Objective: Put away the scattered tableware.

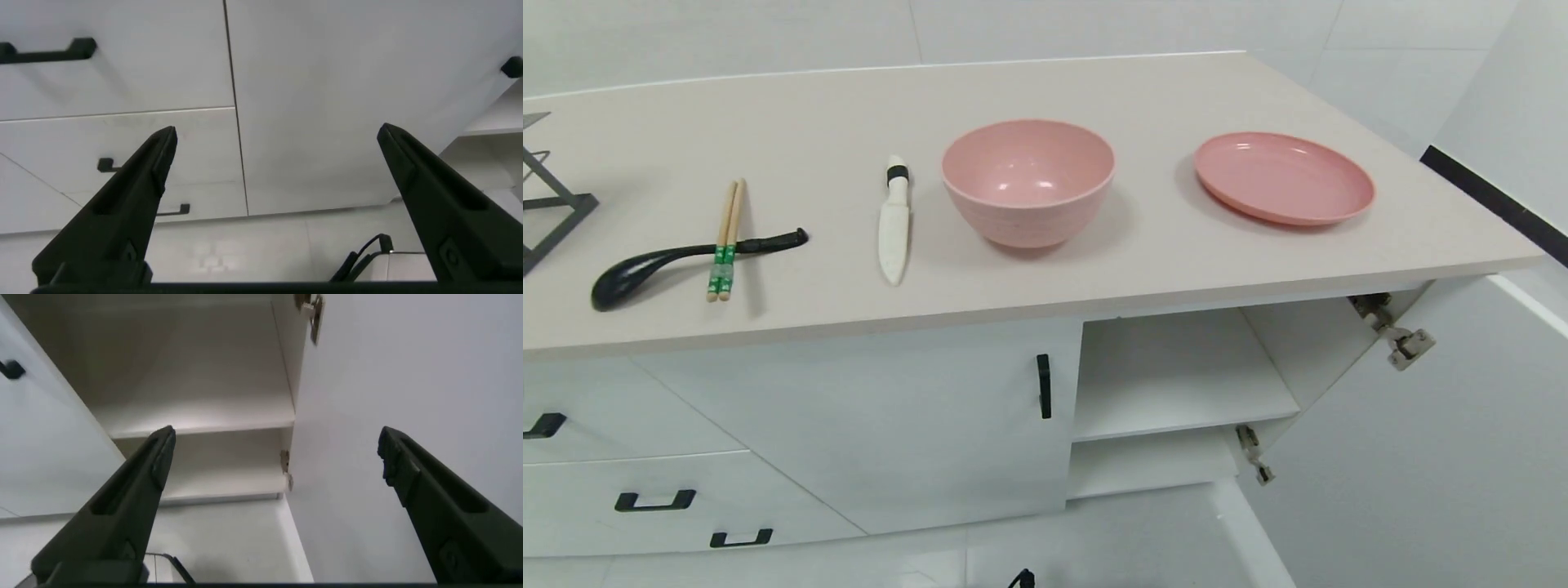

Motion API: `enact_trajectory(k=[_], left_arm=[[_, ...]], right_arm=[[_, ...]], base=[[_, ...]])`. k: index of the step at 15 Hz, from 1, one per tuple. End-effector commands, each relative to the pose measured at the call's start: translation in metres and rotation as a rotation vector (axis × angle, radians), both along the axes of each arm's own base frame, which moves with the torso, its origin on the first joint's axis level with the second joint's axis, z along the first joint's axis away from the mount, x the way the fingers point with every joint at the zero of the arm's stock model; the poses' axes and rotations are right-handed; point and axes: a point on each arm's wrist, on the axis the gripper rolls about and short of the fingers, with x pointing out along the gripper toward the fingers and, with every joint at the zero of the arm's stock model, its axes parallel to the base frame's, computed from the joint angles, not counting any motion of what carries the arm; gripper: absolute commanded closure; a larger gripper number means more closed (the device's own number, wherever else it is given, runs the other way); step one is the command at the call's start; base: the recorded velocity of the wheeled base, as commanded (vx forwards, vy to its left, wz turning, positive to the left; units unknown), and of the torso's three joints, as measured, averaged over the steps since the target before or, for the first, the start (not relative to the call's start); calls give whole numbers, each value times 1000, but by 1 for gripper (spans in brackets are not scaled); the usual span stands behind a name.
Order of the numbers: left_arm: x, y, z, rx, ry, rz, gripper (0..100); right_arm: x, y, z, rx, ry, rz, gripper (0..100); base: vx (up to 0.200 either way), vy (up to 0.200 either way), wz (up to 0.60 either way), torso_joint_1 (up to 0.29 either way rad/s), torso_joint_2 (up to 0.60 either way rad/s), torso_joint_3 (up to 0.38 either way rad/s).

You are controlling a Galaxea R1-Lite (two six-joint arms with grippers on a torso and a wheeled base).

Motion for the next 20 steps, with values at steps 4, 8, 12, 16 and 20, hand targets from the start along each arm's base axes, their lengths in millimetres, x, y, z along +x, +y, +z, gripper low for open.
enact_trajectory(k=[4, 8, 12, 16, 20], left_arm=[[0, 0, 0, 1, 1, -1, 0], [0, 0, 0, 1, 1, -1, 0], [0, 0, 0, 1, 1, -1, 0], [0, 1, 0, -42, -2, 26, 0], [0, 1, 0, -45, -2, 26, 0]], right_arm=[[0, 0, 0, -1, 1, 2, 0], [0, 0, 0, -1, 1, 2, 0], [0, 0, 0, 1, 1, 2, 0], [0, -1, 0, -1, 1, -39, 0], [0, -1, 0, 0, 2, -41, 0]], base=[[0, 0, 0, 152, -487, -221], [0, 0, 0, 366, -494, -235], [0, 0, 0, 99, -161, -77], [0, 0, 0, 171, -318, -149], [50, 0, 0, 270, -515, -249]])
